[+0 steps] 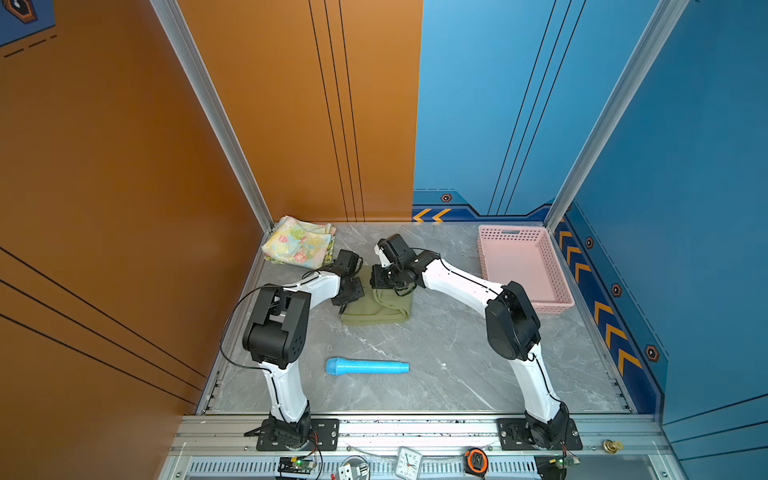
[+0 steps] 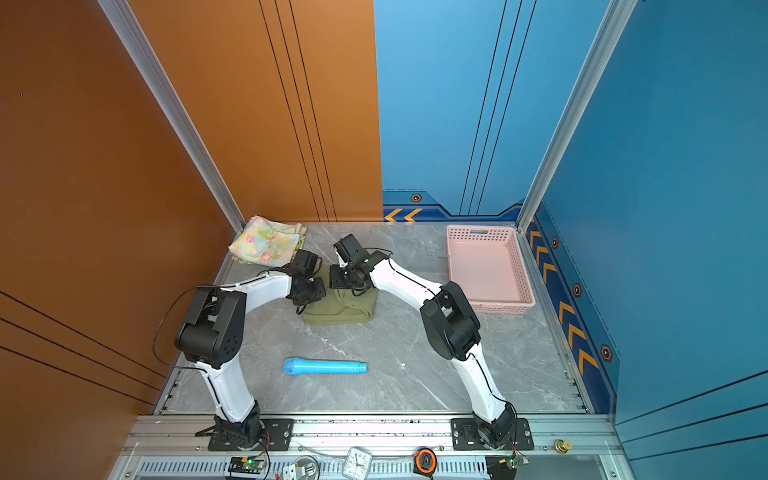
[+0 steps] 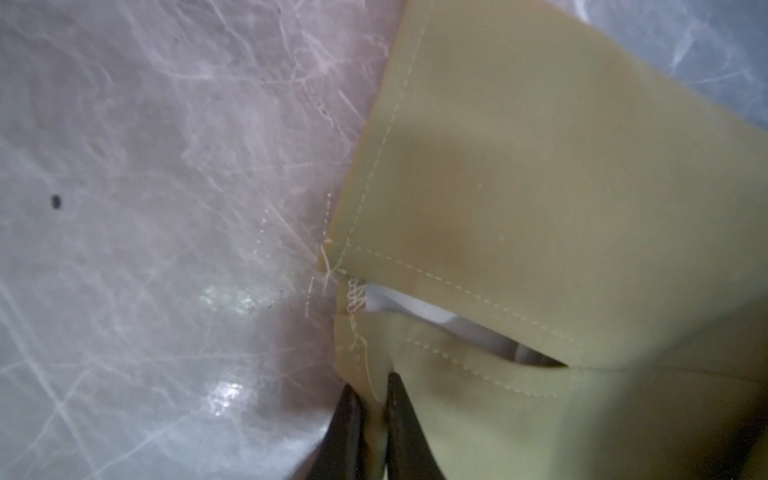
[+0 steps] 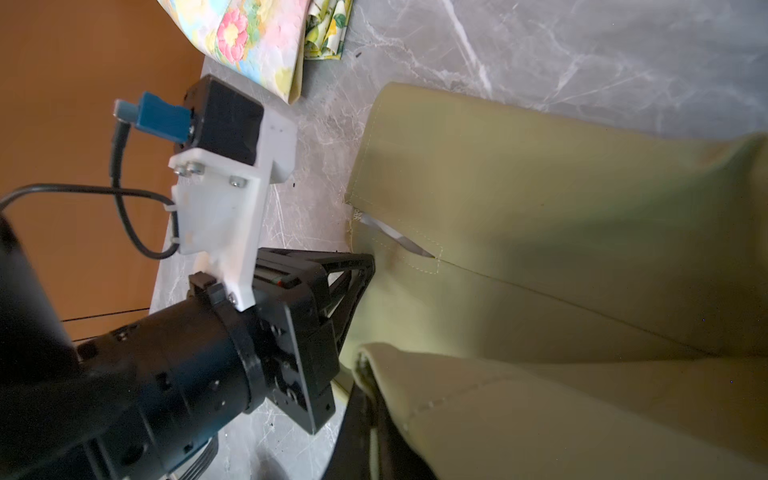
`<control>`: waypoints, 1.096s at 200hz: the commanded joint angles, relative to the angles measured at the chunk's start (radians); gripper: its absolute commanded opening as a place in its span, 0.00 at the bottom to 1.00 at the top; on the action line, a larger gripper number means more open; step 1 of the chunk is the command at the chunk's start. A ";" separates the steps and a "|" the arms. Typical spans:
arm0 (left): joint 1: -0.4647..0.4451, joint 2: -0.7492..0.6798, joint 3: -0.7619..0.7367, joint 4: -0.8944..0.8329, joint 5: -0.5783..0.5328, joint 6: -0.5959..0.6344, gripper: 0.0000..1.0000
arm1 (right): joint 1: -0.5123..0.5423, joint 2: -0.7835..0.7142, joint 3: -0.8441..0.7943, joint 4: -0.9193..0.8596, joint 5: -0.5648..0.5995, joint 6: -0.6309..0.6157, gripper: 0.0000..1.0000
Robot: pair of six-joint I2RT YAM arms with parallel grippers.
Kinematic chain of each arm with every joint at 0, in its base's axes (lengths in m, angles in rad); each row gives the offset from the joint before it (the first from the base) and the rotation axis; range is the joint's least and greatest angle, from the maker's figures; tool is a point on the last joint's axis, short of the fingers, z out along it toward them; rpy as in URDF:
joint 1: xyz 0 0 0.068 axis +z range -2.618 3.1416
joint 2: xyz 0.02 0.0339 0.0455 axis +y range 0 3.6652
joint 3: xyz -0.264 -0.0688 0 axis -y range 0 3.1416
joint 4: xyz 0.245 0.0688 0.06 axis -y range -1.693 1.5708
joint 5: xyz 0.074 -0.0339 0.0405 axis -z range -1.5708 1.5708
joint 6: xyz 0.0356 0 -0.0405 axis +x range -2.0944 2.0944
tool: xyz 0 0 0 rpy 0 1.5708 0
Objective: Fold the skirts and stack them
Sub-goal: 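Lift the skirt's end with the right gripper and fold it toward the left gripper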
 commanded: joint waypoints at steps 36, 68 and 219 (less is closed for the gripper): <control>0.011 0.071 -0.083 -0.070 0.090 -0.031 0.14 | -0.086 -0.153 -0.039 0.037 0.055 0.034 0.65; 0.011 0.069 -0.082 -0.070 0.093 -0.030 0.15 | -0.129 -0.286 -0.155 -0.025 0.178 0.022 0.68; 0.022 0.020 -0.027 -0.108 0.092 -0.017 0.36 | -0.145 -0.449 -0.620 0.099 0.104 0.293 0.72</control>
